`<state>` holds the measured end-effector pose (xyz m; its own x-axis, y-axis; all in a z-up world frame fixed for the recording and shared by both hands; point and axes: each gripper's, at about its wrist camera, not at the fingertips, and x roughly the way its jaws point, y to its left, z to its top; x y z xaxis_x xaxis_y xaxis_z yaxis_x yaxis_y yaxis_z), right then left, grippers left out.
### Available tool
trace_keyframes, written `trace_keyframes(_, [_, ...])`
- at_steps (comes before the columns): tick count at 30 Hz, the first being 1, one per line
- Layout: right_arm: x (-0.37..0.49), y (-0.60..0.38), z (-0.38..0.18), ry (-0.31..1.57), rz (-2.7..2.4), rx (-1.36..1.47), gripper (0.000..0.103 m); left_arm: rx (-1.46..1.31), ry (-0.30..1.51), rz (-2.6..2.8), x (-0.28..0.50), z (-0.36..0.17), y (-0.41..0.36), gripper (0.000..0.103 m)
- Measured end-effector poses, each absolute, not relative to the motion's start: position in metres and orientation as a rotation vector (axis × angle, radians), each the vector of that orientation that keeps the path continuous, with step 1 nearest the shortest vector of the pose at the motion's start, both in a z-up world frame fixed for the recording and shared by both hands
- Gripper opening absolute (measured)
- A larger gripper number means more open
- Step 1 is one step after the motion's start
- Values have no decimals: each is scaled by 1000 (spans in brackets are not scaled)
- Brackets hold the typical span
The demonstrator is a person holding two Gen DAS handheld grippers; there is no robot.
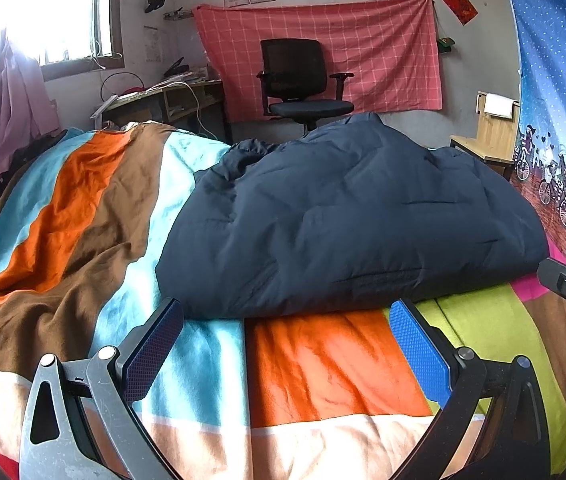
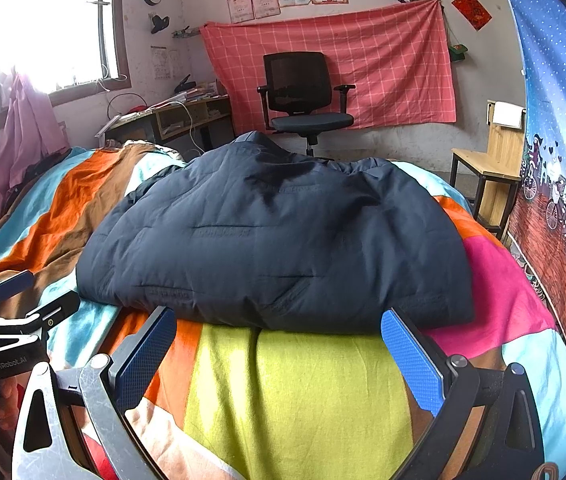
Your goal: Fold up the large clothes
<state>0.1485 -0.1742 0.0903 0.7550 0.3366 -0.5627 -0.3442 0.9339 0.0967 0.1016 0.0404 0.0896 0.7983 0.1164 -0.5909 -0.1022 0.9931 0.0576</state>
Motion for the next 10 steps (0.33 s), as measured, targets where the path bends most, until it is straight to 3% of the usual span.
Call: trace_keyframes(10, [147, -173, 89, 613, 373, -12, 103, 2, 654, 116, 104, 88, 43, 101])
